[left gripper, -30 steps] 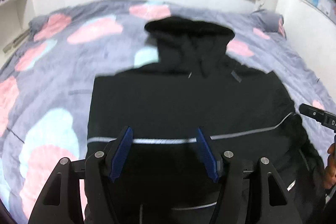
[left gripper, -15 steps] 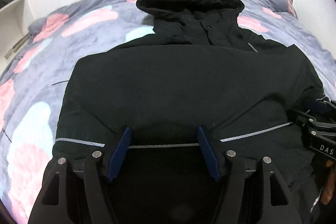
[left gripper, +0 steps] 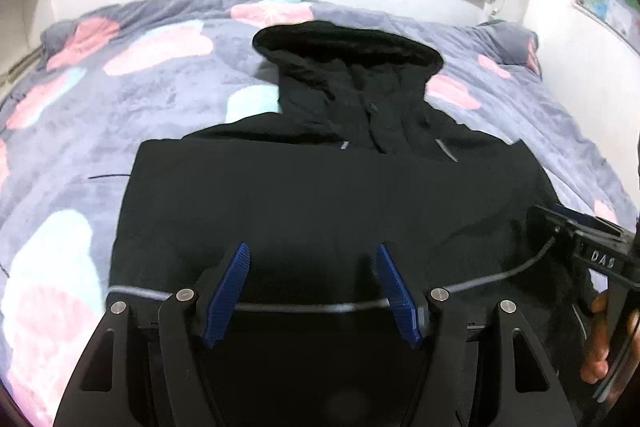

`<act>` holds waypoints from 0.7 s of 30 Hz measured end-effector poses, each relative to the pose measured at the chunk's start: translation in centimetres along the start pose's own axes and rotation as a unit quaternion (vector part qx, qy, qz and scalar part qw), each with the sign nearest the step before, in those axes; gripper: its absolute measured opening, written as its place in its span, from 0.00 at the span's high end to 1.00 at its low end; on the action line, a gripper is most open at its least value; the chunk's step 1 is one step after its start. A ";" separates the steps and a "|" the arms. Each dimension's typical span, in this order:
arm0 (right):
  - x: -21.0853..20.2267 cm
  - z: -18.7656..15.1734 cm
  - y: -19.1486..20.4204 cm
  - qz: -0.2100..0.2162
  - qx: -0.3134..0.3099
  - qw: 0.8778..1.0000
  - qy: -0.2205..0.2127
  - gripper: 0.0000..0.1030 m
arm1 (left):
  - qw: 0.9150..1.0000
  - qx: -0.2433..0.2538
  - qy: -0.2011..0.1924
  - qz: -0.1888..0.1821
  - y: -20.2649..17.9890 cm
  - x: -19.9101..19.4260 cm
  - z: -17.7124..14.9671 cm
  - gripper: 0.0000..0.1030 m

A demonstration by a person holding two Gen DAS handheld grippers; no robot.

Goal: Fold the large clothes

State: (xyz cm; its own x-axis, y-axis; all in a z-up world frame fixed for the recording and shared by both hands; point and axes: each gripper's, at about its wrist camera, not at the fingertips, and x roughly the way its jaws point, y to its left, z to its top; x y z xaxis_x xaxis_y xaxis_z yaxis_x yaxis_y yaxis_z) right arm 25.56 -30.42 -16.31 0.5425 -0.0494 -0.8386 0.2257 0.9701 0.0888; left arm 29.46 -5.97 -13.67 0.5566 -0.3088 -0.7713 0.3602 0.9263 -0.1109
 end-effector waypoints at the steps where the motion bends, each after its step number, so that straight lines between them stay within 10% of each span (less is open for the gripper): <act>1: 1.2 -0.3 -0.2 0.003 0.000 1.000 0.015 0.36 | 1.000 -0.003 0.019 0.010 0.0 1.3 0.2 0.34; 12: 0.6 3.0 -1.1 0.045 0.000 0.994 0.104 0.33 | 0.994 0.030 0.102 0.017 -0.8 1.8 1.6 0.34; 21: -4.8 13.5 -3.1 0.053 0.048 0.993 0.089 0.33 | 0.998 0.025 0.048 0.032 0.8 -6.7 12.0 0.34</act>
State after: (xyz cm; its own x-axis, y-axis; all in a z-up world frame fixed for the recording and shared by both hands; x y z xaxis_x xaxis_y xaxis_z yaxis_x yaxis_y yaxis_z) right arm 33.12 -36.39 -5.28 0.4169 0.1029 -0.9031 0.2561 0.9400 0.2253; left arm 34.94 -5.74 -1.06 0.5060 -0.2242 -0.8329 0.3634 0.9311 -0.0298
